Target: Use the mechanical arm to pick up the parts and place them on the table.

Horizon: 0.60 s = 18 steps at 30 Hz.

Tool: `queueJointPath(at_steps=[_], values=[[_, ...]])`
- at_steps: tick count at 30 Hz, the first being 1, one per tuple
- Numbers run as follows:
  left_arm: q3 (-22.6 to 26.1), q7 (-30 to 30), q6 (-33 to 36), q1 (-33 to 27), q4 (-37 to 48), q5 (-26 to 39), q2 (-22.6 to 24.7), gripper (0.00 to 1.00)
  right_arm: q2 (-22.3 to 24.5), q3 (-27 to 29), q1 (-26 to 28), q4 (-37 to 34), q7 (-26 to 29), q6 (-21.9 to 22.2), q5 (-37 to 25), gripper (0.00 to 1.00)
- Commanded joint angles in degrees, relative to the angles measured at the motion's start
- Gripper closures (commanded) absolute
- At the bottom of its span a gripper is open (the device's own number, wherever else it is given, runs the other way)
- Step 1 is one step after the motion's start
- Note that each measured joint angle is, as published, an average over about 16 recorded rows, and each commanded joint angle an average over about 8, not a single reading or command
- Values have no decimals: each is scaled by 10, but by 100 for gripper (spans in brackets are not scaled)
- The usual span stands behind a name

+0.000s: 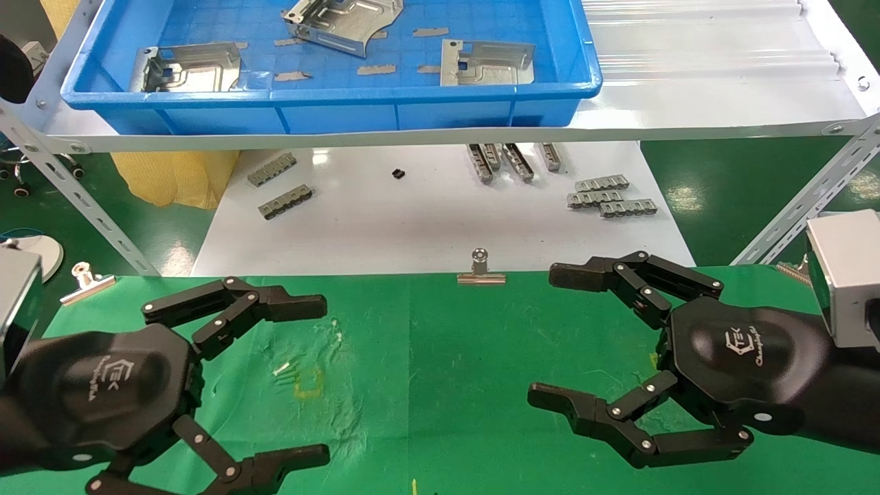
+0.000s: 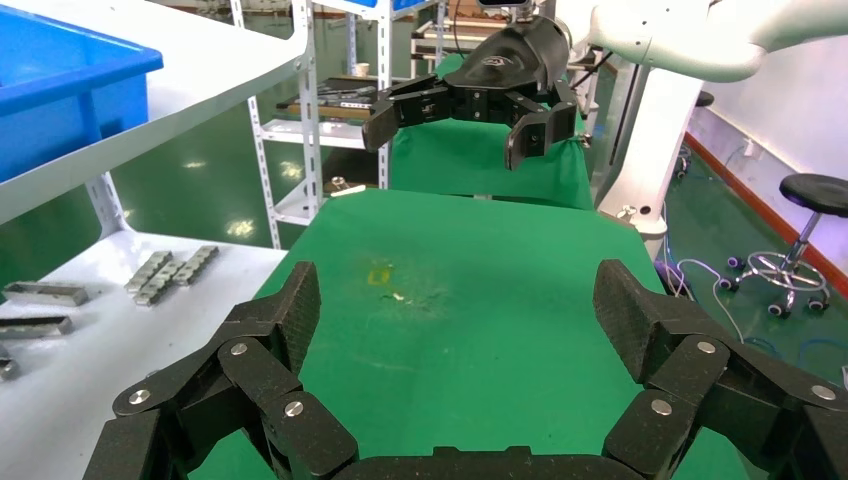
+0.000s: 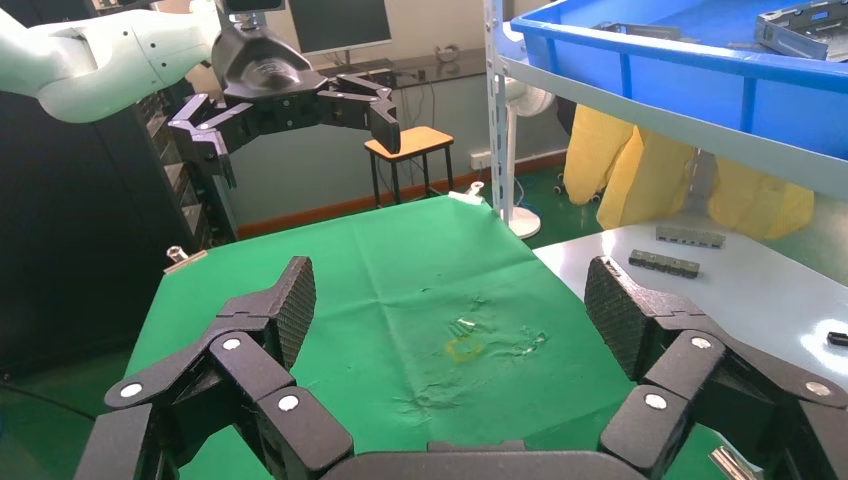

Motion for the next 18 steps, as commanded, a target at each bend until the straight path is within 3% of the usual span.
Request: queueJointPath(at_steps=[1,15,16,18], values=[[0,0,0,0,0,0,0,0,0,0,0,0,0,0,0,0],[0,0,0,0,0,0,0,0,0,0,0,0,0,0,0,0],[0,0,0,0,0,0,0,0,0,0,0,0,0,0,0,7],[0,0,0,0,0,0,0,0,0,0,0,0,0,0,0,32]])
